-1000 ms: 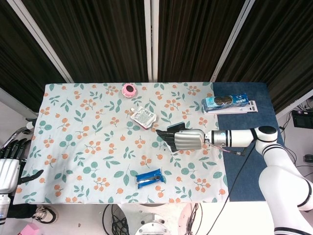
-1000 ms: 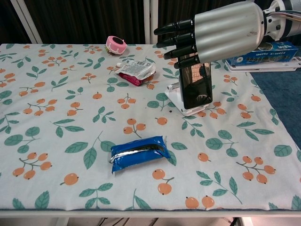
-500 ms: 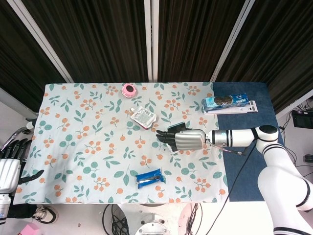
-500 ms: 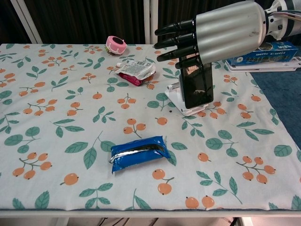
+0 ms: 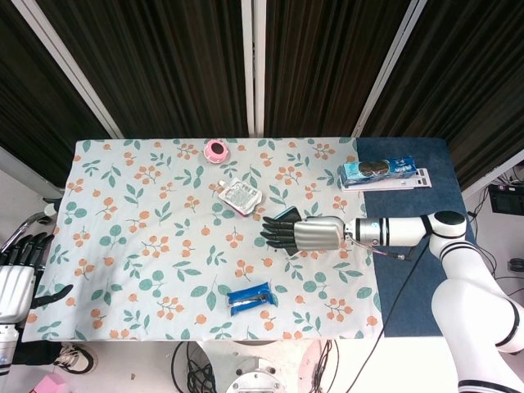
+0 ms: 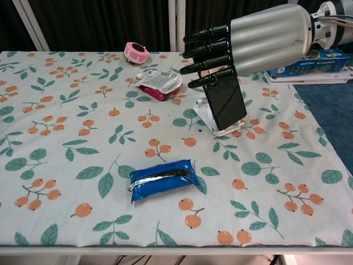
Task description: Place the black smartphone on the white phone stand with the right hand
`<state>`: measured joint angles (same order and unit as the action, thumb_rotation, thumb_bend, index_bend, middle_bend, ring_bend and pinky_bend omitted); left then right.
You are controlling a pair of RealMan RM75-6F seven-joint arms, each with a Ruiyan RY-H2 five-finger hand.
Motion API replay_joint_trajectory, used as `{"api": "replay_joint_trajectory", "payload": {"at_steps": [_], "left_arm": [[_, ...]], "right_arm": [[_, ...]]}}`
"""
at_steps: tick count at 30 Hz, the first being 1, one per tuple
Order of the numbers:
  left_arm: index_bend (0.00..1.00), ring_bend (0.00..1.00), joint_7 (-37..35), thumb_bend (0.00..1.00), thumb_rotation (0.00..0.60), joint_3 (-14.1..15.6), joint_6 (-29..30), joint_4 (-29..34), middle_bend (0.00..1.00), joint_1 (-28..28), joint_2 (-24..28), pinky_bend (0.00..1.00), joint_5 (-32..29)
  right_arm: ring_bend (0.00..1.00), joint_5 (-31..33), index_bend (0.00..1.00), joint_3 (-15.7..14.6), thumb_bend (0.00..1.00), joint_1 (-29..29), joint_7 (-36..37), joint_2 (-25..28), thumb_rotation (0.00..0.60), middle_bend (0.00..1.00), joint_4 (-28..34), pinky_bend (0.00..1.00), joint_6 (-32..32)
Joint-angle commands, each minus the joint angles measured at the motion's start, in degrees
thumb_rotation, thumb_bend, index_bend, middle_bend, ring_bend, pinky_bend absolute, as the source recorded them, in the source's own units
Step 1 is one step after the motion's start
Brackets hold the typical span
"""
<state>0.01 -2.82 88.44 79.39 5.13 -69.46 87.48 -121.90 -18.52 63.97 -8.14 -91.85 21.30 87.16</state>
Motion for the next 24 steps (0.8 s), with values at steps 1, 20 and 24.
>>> {"api": "replay_joint_trajectory", "payload": {"at_steps": [1,20,24], "left_arm": [[0.14,0.11,-0.16,0.0,0.467,-0.01,0.05,0.01,0.14,-0.03,0.05,0.22,0.01],[0.14,0.11,-0.36,0.0,0.468,0.03,0.43,0.64,0.14,-0.04,0.39,0.22,0.55],[0.14,0.11,-0.17,0.0,0.465,-0.11,0.75,1.39,0.14,-0.22,0.97,0.21,0.42]], "right_arm": [[0.0,0.05,0.0,-0.13,0.19,-0.08,0.01,0.05,0.6,0.0,0.12,0.0,-0.07],[0.0,4.98,0.0,3.8,0.18,-2.88,-1.06,4.93,0.6,0.0,5.44,0.0,5.55],[0.0,14.27,0.0,10.29,0.17,-8.9,-0.23,8.9,0.6,0.0,14.56,0.0,8.26]]}}
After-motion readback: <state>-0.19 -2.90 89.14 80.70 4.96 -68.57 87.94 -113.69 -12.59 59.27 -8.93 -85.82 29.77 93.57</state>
